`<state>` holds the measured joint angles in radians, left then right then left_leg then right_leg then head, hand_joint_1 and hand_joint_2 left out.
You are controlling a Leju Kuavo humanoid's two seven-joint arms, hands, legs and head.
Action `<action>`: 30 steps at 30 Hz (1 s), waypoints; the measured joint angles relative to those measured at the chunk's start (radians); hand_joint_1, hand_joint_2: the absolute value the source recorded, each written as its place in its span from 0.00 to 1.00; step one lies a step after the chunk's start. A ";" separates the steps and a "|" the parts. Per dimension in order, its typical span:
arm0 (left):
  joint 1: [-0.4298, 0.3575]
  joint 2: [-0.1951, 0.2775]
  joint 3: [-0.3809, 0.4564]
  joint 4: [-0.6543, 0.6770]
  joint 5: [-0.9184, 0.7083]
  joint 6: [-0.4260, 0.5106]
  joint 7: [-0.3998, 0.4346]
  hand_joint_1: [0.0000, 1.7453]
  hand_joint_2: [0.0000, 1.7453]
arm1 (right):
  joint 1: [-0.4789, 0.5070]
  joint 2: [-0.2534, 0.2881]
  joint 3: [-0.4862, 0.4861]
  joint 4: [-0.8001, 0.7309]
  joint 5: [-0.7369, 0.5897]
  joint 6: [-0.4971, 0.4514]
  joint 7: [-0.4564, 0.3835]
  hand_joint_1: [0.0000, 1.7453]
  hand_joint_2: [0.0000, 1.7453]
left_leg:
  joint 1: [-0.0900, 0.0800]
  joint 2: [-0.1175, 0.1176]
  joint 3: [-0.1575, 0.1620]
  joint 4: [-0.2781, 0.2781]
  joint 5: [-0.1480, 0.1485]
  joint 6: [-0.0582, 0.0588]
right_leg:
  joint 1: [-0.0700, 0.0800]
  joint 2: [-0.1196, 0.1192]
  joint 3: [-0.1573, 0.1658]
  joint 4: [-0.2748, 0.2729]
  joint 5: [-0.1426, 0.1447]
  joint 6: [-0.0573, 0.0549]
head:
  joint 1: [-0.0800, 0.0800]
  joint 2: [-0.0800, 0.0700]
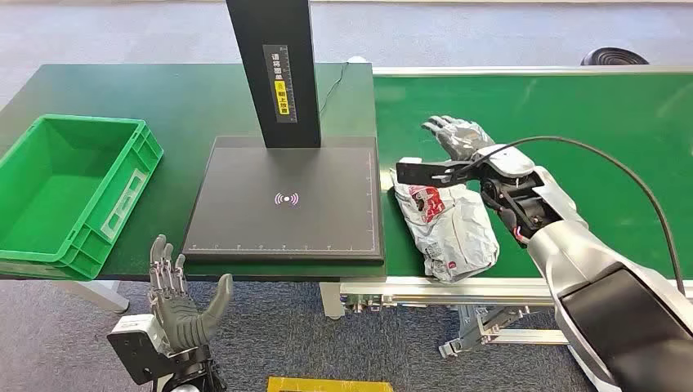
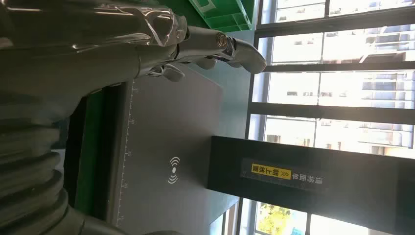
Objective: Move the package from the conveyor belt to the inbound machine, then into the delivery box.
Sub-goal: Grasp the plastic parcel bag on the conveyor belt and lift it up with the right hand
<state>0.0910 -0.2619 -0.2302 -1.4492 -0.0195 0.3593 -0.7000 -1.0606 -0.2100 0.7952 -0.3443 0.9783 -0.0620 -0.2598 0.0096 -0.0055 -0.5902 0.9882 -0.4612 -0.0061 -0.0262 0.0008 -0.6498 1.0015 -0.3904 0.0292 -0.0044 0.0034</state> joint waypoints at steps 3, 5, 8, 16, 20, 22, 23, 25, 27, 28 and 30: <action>0.000 0.000 -0.001 -0.001 0.000 0.008 0.000 0.00 1.00 | 0.028 -0.003 -0.004 0.004 -0.007 -0.004 0.001 0.00 1.00 | 0.000 0.001 0.000 0.000 0.000 0.000 | 0.000 0.000 0.000 0.000 0.000 0.000 | 0.000 0.000; 0.001 0.000 -0.001 -0.003 0.000 0.011 0.000 0.00 1.00 | 0.053 -0.004 -0.008 0.008 -0.014 -0.009 0.005 0.00 1.00 | 0.000 0.001 0.000 0.000 0.000 0.000 | 0.000 0.000 0.000 0.000 0.000 0.000 | 0.000 0.000; 0.002 0.000 -0.001 -0.007 0.000 0.011 0.000 0.00 1.00 | 0.096 -0.003 -0.018 0.015 -0.026 -0.018 0.010 0.00 1.00 | 0.000 0.000 0.000 0.000 0.000 0.000 | 0.000 0.000 0.000 0.000 0.000 0.000 | 0.000 0.000; 0.001 0.000 -0.001 -0.008 0.001 0.005 0.000 0.00 1.00 | 0.207 0.002 -0.030 0.027 -0.044 -0.021 -0.011 0.00 1.00 | 0.000 0.000 0.000 0.000 0.000 0.000 | 0.000 0.000 0.000 0.000 0.000 0.000 | 0.000 0.000; 0.001 0.000 -0.001 -0.008 0.001 0.004 0.000 0.00 1.00 | 0.227 0.003 -0.034 0.030 -0.046 -0.021 -0.012 0.00 1.00 | 0.000 0.000 0.000 0.000 0.000 0.000 | 0.000 0.000 0.000 0.000 0.000 0.000 | 0.000 0.000; 0.001 0.000 -0.001 -0.008 0.001 0.004 0.000 0.00 1.00 | 0.230 0.003 -0.036 0.032 -0.046 -0.021 -0.012 0.00 1.00 | 0.000 0.000 0.000 0.000 0.000 0.000 | 0.000 0.000 0.000 0.000 0.000 0.000 | 0.000 0.000; 0.001 0.000 -0.001 -0.008 0.001 0.004 0.000 0.00 1.00 | 0.231 0.003 -0.038 0.032 -0.046 -0.021 -0.012 0.00 1.00 | 0.000 0.000 0.000 0.000 0.000 0.000 | 0.000 0.000 0.000 0.000 0.000 0.000 | 0.000 0.000; 0.001 0.000 -0.001 -0.008 0.001 0.004 0.000 0.00 1.00 | 0.232 0.004 -0.041 0.033 -0.046 -0.021 -0.012 0.00 1.00 | 0.000 0.000 0.000 0.000 0.000 0.000 | 0.000 0.000 0.000 0.000 0.000 0.000 | 0.000 0.000; 0.001 0.000 -0.001 -0.008 0.001 0.003 0.000 0.00 1.00 | 0.233 0.004 -0.043 0.033 -0.046 -0.021 -0.012 0.00 1.00 | 0.000 0.000 0.000 0.000 0.000 0.000 | 0.000 0.000 0.000 0.000 0.000 0.000 | 0.000 0.000; 0.001 0.000 -0.001 -0.008 0.001 0.002 0.000 0.00 1.00 | 0.234 0.004 -0.044 0.034 -0.046 -0.020 -0.013 0.00 1.00 | 0.000 0.000 0.000 0.000 0.000 0.000 | 0.000 0.000 0.000 0.000 0.000 0.000 | 0.000 0.000; 0.000 0.000 -0.001 -0.008 0.001 -0.001 0.000 0.00 1.00 | 0.236 0.005 -0.044 0.034 -0.045 -0.014 -0.017 0.00 1.00 | 0.000 0.000 0.000 0.000 0.000 0.000 | 0.000 0.000 0.000 0.000 0.000 0.000 | 0.000 0.000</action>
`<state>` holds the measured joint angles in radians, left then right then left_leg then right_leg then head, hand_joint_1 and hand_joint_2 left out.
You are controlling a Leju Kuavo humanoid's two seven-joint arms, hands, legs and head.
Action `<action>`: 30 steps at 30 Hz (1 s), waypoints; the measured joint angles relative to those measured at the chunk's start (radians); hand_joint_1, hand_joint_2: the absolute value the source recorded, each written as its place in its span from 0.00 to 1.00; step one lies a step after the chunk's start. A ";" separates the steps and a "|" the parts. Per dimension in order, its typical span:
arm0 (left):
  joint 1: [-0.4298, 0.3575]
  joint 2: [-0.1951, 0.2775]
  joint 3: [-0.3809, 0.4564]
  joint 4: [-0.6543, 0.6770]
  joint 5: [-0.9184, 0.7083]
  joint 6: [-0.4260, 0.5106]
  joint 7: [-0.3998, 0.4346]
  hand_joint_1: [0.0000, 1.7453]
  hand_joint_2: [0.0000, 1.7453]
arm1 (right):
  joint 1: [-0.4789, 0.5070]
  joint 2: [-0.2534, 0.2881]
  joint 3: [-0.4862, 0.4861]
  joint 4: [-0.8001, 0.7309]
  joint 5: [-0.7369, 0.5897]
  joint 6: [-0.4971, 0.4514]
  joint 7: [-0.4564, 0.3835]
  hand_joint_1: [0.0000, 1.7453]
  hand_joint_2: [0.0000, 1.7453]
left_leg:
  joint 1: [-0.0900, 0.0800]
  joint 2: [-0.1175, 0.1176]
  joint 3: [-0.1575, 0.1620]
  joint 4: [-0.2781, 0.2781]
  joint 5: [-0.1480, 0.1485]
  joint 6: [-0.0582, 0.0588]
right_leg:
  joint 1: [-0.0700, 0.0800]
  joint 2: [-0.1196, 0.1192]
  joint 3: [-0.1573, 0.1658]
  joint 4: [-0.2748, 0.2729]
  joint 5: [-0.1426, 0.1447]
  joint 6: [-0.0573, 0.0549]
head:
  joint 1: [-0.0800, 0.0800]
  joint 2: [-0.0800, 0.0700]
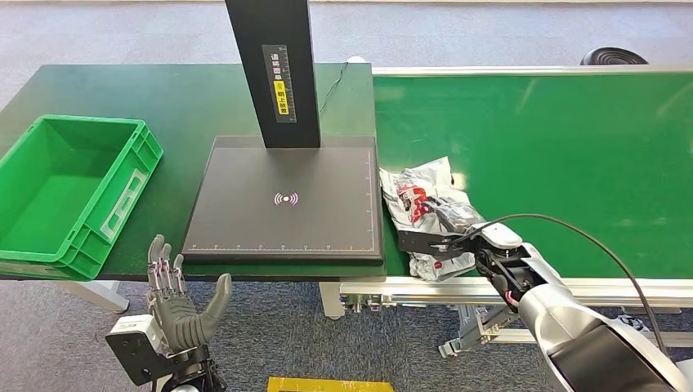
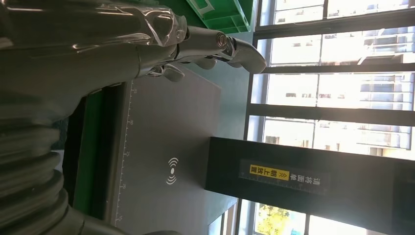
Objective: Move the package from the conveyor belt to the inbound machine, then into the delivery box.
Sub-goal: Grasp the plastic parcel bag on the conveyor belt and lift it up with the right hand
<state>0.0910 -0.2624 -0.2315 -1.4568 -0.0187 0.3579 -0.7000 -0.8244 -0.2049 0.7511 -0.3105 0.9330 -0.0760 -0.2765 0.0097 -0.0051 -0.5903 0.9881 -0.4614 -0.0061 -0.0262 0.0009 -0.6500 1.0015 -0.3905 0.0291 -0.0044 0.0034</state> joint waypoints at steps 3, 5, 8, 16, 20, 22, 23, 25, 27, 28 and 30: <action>-0.004 -0.002 0.001 0.000 0.000 -0.002 0.000 0.00 1.00 | 0.006 0.006 0.000 0.000 0.005 0.014 -0.005 0.00 1.00 | 0.000 0.000 0.000 0.000 0.000 0.000 | 0.000 0.000 0.000 0.000 0.000 0.000 | 0.000 0.000; -0.009 -0.004 0.002 0.000 0.002 0.000 0.000 0.00 1.00 | 0.009 0.014 0.000 0.000 0.009 0.023 -0.005 0.00 1.00 | 0.000 0.000 0.000 0.000 0.000 0.000 | 0.000 0.000 0.000 0.000 0.000 0.000 | 0.000 0.000; -0.014 -0.005 0.003 0.000 0.007 0.006 0.000 0.00 1.00 | 0.009 0.027 0.000 0.001 0.010 0.034 -0.004 0.00 1.00 | 0.000 0.000 0.000 0.000 0.000 0.000 | 0.000 0.000 0.000 0.000 0.000 0.000 | 0.000 0.000; -0.019 -0.009 0.003 0.000 0.011 -0.005 0.000 0.00 1.00 | 0.010 0.032 0.001 0.005 0.018 0.068 -0.014 0.00 1.00 | 0.000 0.000 0.000 0.000 0.000 0.000 | 0.000 0.000 0.000 0.000 0.000 0.000 | 0.000 0.000; -0.021 -0.011 0.004 0.001 0.011 -0.009 0.000 0.00 1.00 | 0.020 0.030 0.005 0.010 0.031 0.093 -0.017 0.00 1.00 | 0.000 0.000 0.000 0.000 0.000 0.000 | 0.000 0.000 0.000 0.000 0.000 0.000 | 0.000 0.000; -0.021 -0.011 0.005 0.001 0.010 -0.010 0.000 0.00 1.00 | 0.030 0.032 0.007 0.011 0.027 0.096 -0.018 0.00 1.00 | 0.000 0.000 0.000 0.000 0.000 0.000 | 0.000 0.000 0.000 0.000 0.000 0.000 | 0.000 0.000; -0.020 -0.011 0.005 0.001 0.010 -0.010 0.000 0.00 1.00 | 0.035 0.034 0.007 0.012 0.023 0.096 -0.018 0.00 1.00 | 0.000 0.000 0.000 0.000 0.000 0.000 | 0.000 0.000 0.000 0.000 0.000 0.000 | 0.000 0.000; -0.020 -0.012 0.005 0.001 0.010 -0.015 0.000 0.00 1.00 | 0.047 0.039 0.007 0.013 0.011 0.093 -0.018 0.00 1.00 | 0.000 0.000 0.000 0.000 0.000 0.000 | 0.000 0.000 0.000 0.000 0.000 0.000 | 0.000 0.000; -0.020 -0.013 0.005 0.002 0.009 -0.022 0.000 0.00 1.00 | 0.062 0.047 0.004 0.014 -0.003 0.086 -0.018 0.00 1.00 | 0.000 0.000 0.001 0.000 0.000 0.000 | 0.000 0.000 0.000 0.000 0.000 0.000 | 0.000 0.000; -0.020 -0.013 0.005 0.004 0.009 -0.025 0.000 0.00 1.00 | 0.069 0.051 0.002 0.014 -0.009 0.081 -0.018 0.00 1.00 | 0.000 0.000 0.001 0.000 0.000 0.000 | 0.000 0.000 0.000 0.000 0.000 0.000 | 0.000 0.000; -0.021 -0.016 0.005 0.007 0.008 -0.027 0.000 0.00 1.00 | 0.084 0.061 -0.001 0.014 -0.018 0.071 -0.017 0.00 1.00 | 0.000 0.000 0.001 0.000 0.000 0.000 | 0.000 0.000 0.000 0.000 0.000 0.000 | 0.000 0.000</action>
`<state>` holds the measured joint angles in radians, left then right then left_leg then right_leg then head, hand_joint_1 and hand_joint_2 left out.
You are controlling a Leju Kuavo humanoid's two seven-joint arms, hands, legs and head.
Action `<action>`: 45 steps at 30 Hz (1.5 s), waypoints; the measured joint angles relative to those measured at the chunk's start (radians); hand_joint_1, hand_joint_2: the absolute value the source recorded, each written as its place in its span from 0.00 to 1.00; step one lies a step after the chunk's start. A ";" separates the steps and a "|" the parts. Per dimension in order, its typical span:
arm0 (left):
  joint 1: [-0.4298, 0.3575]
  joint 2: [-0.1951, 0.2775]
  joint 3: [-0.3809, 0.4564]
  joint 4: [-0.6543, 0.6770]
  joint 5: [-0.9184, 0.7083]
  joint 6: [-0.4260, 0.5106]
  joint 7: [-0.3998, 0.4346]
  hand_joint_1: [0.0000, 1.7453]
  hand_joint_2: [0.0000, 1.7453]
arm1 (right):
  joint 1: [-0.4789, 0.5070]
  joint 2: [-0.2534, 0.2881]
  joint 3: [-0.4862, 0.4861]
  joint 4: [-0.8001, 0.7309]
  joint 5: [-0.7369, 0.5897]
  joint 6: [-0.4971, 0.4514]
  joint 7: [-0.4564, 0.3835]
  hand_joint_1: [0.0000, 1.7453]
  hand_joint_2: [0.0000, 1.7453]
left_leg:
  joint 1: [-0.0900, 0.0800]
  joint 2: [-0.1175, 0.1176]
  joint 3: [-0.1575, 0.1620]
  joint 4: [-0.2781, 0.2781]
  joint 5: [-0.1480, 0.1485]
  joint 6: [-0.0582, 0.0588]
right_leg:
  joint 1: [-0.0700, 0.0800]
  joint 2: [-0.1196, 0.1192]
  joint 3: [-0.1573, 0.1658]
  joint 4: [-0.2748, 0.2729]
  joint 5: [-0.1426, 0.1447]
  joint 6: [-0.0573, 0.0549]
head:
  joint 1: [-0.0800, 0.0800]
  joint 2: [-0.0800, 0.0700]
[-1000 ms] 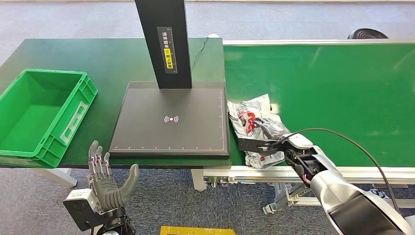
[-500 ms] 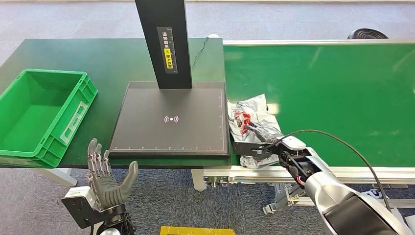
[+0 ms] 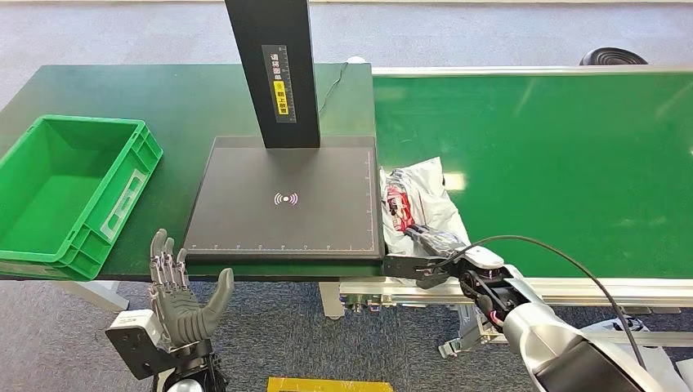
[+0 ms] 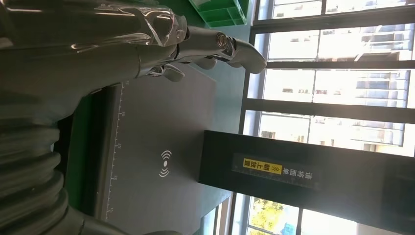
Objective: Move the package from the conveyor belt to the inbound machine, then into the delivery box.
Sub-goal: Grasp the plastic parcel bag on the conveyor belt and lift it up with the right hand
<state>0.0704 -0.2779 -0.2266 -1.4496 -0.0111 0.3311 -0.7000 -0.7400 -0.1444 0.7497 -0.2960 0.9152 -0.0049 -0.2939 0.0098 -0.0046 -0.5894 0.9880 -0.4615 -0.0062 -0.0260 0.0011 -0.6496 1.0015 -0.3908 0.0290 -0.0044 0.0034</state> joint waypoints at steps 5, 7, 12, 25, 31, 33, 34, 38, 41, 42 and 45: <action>-0.002 -0.001 0.002 0.003 -0.003 0.005 0.000 0.00 1.00 | 0.015 0.024 -0.003 0.002 -0.004 -0.006 0.008 0.00 1.00 | 0.000 0.002 0.001 0.000 0.000 0.000 | 0.000 0.001 0.000 0.000 0.000 0.000 | 0.000 0.000; -0.002 -0.001 0.003 0.003 -0.003 0.007 0.000 0.00 1.00 | 0.015 0.031 -0.004 0.003 -0.005 -0.006 0.012 0.00 1.00 | 0.000 0.003 0.001 0.000 0.000 0.000 | 0.000 0.001 0.001 0.000 0.000 0.000 | 0.000 0.000; -0.002 -0.001 0.006 0.005 -0.004 0.012 0.000 0.00 1.00 | 0.015 0.042 -0.005 0.006 -0.006 -0.008 0.016 0.00 1.00 | 0.000 0.004 0.002 0.000 0.000 0.000 | 0.000 0.002 0.001 0.000 0.000 0.000 | 0.000 0.000; -0.003 -0.004 0.017 0.009 -0.004 0.012 0.000 0.00 1.00 | 0.017 0.049 -0.005 0.008 -0.007 -0.009 0.016 0.21 1.00 | 0.000 0.004 0.002 0.000 0.000 0.000 | 0.000 0.002 0.001 0.000 0.000 0.000 | 0.000 0.000; -0.004 -0.005 0.019 0.009 -0.004 0.011 0.000 0.00 1.00 | 0.009 0.049 -0.008 0.008 -0.007 -0.006 0.016 1.00 1.00 | 0.000 0.004 0.002 0.000 0.000 0.000 | 0.000 0.002 0.001 0.000 0.000 0.000 | 0.000 0.000; -0.005 -0.007 0.021 0.009 -0.004 0.010 0.000 0.00 1.00 | -0.001 0.049 -0.011 0.008 -0.007 -0.004 0.016 1.00 1.00 | 0.000 0.004 0.003 0.000 0.000 0.000 | 0.000 0.002 0.001 0.000 0.000 0.000 | 0.000 0.000; -0.005 -0.008 0.022 0.009 -0.004 0.010 0.000 0.00 1.00 | -0.006 0.049 -0.013 0.008 -0.007 -0.003 0.015 1.00 1.00 | 0.000 0.004 0.003 0.000 0.000 0.000 | 0.000 0.002 0.002 0.000 0.000 0.000 | 0.000 0.000; -0.005 -0.009 0.025 0.009 -0.004 0.012 0.000 0.00 1.00 | -0.021 0.052 -0.021 0.008 -0.007 0.007 0.013 1.00 1.00 | 0.000 0.004 0.002 0.000 0.000 0.000 | 0.000 0.002 0.002 0.000 0.000 0.000 | 0.000 0.000; -0.004 -0.009 0.025 0.009 -0.004 0.021 0.000 0.00 1.00 | -0.027 0.055 -0.024 0.008 -0.009 0.015 0.009 1.00 1.00 | 0.000 0.004 0.002 0.000 0.000 0.000 | 0.000 0.002 0.001 0.000 0.000 0.000 | 0.000 0.000; -0.003 -0.009 0.025 0.009 -0.004 0.023 0.000 0.00 1.00 | -0.028 0.056 -0.025 0.008 -0.010 0.017 0.007 1.00 1.00 | 0.000 0.004 0.002 0.000 0.000 0.000 | 0.000 0.002 0.001 0.000 0.000 0.000 | 0.000 0.000; 0.000 -0.009 0.024 0.007 -0.002 0.029 0.000 0.00 1.00 | -0.028 0.057 -0.027 0.008 -0.011 0.018 0.001 1.00 1.00 | 0.000 0.003 0.001 0.000 0.000 0.000 | 0.000 0.001 0.001 0.000 0.000 0.000 | 0.000 0.000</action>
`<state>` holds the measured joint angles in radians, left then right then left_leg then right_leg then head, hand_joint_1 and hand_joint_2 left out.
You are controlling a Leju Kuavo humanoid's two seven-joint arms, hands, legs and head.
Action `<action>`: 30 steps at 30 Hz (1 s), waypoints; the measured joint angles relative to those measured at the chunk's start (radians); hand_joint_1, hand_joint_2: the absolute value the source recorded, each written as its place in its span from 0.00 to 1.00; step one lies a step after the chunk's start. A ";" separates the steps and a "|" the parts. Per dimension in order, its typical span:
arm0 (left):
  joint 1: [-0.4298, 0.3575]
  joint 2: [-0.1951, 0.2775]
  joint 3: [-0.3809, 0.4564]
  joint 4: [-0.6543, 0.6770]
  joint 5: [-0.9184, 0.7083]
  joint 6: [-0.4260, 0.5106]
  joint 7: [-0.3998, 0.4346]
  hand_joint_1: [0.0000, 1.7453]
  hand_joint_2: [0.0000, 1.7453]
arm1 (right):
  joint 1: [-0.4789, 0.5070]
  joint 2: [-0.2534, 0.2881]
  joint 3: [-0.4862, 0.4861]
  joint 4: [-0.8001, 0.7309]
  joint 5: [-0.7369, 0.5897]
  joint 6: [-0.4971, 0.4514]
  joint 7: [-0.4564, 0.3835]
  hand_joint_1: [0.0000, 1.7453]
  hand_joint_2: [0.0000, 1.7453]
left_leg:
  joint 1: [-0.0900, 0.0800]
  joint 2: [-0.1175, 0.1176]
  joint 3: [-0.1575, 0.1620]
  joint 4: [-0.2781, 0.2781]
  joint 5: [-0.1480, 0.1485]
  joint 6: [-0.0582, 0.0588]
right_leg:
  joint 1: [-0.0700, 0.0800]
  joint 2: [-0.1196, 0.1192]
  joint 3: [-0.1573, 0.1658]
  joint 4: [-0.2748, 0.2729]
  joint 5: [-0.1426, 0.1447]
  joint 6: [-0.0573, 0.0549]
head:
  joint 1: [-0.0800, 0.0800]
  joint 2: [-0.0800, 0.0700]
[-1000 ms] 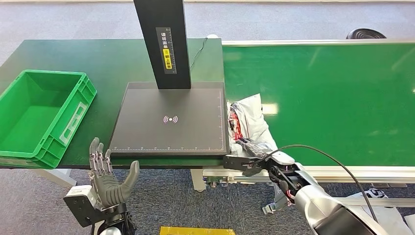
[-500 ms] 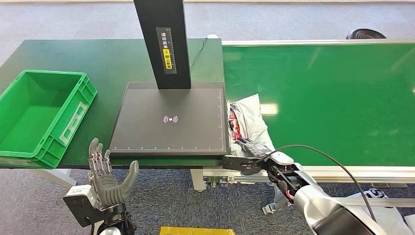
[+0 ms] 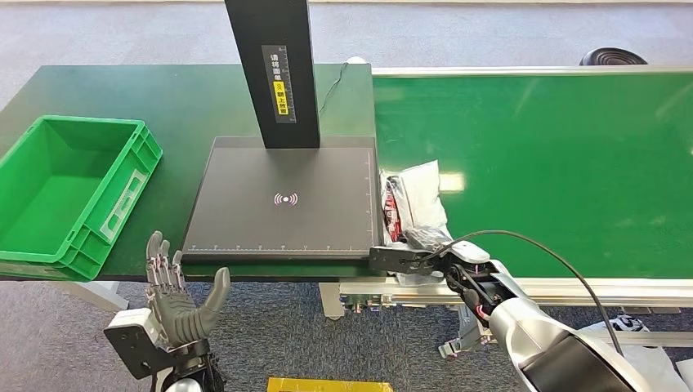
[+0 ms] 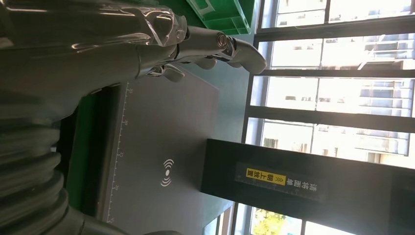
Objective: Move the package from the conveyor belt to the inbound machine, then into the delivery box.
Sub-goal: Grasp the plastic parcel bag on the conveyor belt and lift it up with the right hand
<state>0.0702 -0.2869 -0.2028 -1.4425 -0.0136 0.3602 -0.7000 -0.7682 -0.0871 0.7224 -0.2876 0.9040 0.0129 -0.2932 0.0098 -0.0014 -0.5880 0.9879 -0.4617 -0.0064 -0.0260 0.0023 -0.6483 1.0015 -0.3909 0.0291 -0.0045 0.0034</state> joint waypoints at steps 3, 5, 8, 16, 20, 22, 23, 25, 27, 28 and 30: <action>0.002 0.000 -0.001 -0.001 0.003 0.005 0.000 0.00 1.00 | 0.000 0.000 -0.001 0.000 -0.002 -0.003 -0.002 1.00 1.00 | 0.000 0.000 0.000 0.000 0.000 0.000 | 0.000 0.000 0.000 0.000 0.000 0.000 | 0.000 0.000; 0.003 0.000 -0.001 -0.004 0.004 0.006 0.000 0.00 1.00 | -0.001 0.000 -0.002 0.000 -0.007 -0.010 -0.002 1.00 1.00 | 0.000 0.000 -0.001 0.000 0.000 0.000 | 0.000 0.000 0.000 0.000 0.000 0.000 | 0.000 0.000; 0.005 0.000 -0.001 -0.006 0.005 0.007 0.000 0.00 1.00 | -0.004 0.000 -0.009 0.000 -0.017 -0.025 -0.002 1.00 1.00 | 0.000 0.000 -0.001 0.000 0.000 0.000 | 0.000 0.000 0.000 0.000 0.000 0.000 | 0.000 0.000; 0.014 0.000 -0.006 -0.006 0.006 0.005 0.000 0.00 1.00 | -0.035 -0.012 -0.053 -0.003 -0.062 -0.111 -0.022 1.00 1.00 | 0.000 0.000 -0.002 0.000 0.000 0.000 | 0.000 0.000 -0.001 0.000 0.000 0.000 | 0.000 0.000; 0.019 0.001 -0.010 -0.006 0.006 0.007 0.000 0.00 1.00 | -0.089 -0.032 -0.098 -0.025 -0.110 -0.172 -0.061 1.00 1.00 | 0.000 0.000 -0.002 0.000 0.000 0.000 | -0.001 0.000 -0.002 0.000 0.001 0.000 | 0.000 0.000; 0.019 0.001 -0.011 -0.006 0.006 0.007 0.000 0.00 1.00 | -0.130 -0.042 -0.125 -0.041 -0.134 -0.181 -0.080 1.00 1.00 | 0.000 0.000 -0.002 0.000 0.001 0.000 | -0.001 0.000 -0.002 0.000 0.001 0.000 | 0.000 0.000; 0.018 0.001 -0.012 -0.006 0.005 0.007 0.000 0.00 1.00 | -0.151 -0.047 -0.138 -0.049 -0.144 -0.183 -0.089 1.00 1.00 | 0.000 0.000 -0.002 0.000 0.001 0.000 | -0.001 0.000 -0.002 0.000 0.001 0.000 | 0.000 0.000; 0.017 0.001 -0.012 -0.006 0.005 0.008 0.000 0.00 1.00 | -0.187 -0.058 -0.164 -0.067 -0.162 -0.183 -0.105 1.00 1.00 | 0.000 0.000 -0.002 0.000 0.001 0.000 | 0.000 0.000 -0.002 0.000 0.001 0.000 | 0.000 0.000; 0.015 0.001 -0.013 -0.006 0.005 0.008 0.000 0.00 1.00 | -0.213 -0.067 -0.186 -0.085 -0.175 -0.183 -0.119 1.00 1.00 | 0.000 0.000 -0.002 0.000 0.001 0.000 | 0.000 0.000 -0.002 0.000 0.001 0.000 | 0.000 0.000; 0.014 0.001 -0.014 -0.006 0.005 0.008 0.000 0.00 1.00 | -0.221 -0.072 -0.194 -0.094 -0.180 -0.184 -0.124 1.00 1.00 | 0.000 0.000 -0.002 0.000 0.001 0.000 | 0.000 0.000 -0.002 0.000 0.001 0.000 | 0.000 0.000; 0.013 0.001 -0.016 -0.006 0.005 0.009 0.000 0.00 1.00 | -0.227 -0.079 -0.209 -0.111 -0.188 -0.189 -0.131 1.00 1.00 | 0.000 0.000 -0.002 0.000 0.001 0.000 | 0.000 0.000 -0.002 0.000 0.001 0.000 | 0.000 0.000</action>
<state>0.0832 -0.2860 -0.2186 -1.4485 -0.0084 0.3689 -0.7000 -0.9948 -0.1657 0.5131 -0.3985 0.7162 -0.1762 -0.4240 0.0096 -0.0016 -0.5903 0.9881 -0.4612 -0.0062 -0.0263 0.0022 -0.6506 1.0016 -0.3902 0.0291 -0.0044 0.0034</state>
